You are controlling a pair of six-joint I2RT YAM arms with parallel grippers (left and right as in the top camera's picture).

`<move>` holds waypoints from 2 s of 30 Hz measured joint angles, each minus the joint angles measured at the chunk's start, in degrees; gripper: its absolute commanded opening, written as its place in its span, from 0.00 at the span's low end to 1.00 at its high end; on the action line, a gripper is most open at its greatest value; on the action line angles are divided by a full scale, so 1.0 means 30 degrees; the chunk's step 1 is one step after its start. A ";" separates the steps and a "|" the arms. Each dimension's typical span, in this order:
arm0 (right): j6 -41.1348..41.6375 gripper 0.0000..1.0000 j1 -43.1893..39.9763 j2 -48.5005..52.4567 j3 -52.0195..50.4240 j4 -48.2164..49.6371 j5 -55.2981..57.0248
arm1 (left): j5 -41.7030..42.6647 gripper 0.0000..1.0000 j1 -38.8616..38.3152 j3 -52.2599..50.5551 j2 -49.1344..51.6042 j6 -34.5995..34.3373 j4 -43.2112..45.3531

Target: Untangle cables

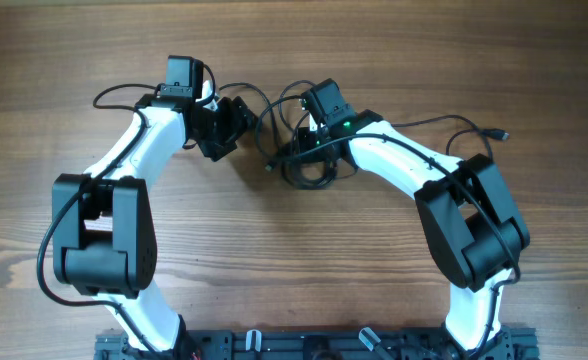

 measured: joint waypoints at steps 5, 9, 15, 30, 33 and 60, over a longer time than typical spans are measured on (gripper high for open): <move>-0.0073 0.27 0.0007 0.0000 0.0000 -0.0663 -0.1625 | 0.0000 0.77 0.0000 0.0000 0.0000 0.0000 -0.0007; -0.0051 0.22 -0.0051 0.0000 0.0000 -0.0685 -0.1858 | 0.0000 0.77 0.0000 0.0000 0.0000 0.0000 -0.0007; 0.0313 0.19 -0.0080 0.0000 0.0000 -0.1035 -0.1872 | 0.0000 0.77 0.0000 0.0000 0.0000 0.0000 -0.0007; 0.0823 0.05 -0.0080 0.0000 0.0000 -0.1362 -0.1821 | 0.0000 0.74 0.0000 0.0000 0.0000 -0.0022 -0.0007; 0.0823 0.06 -0.0080 0.0000 0.0000 -0.1370 -0.1821 | 0.0000 0.74 0.0000 0.0000 0.0000 -0.0022 -0.0007; 0.1574 0.04 -0.0335 0.0357 0.0000 -0.1209 -0.3570 | 0.0007 0.58 0.0000 0.0000 0.0000 0.0342 -0.0007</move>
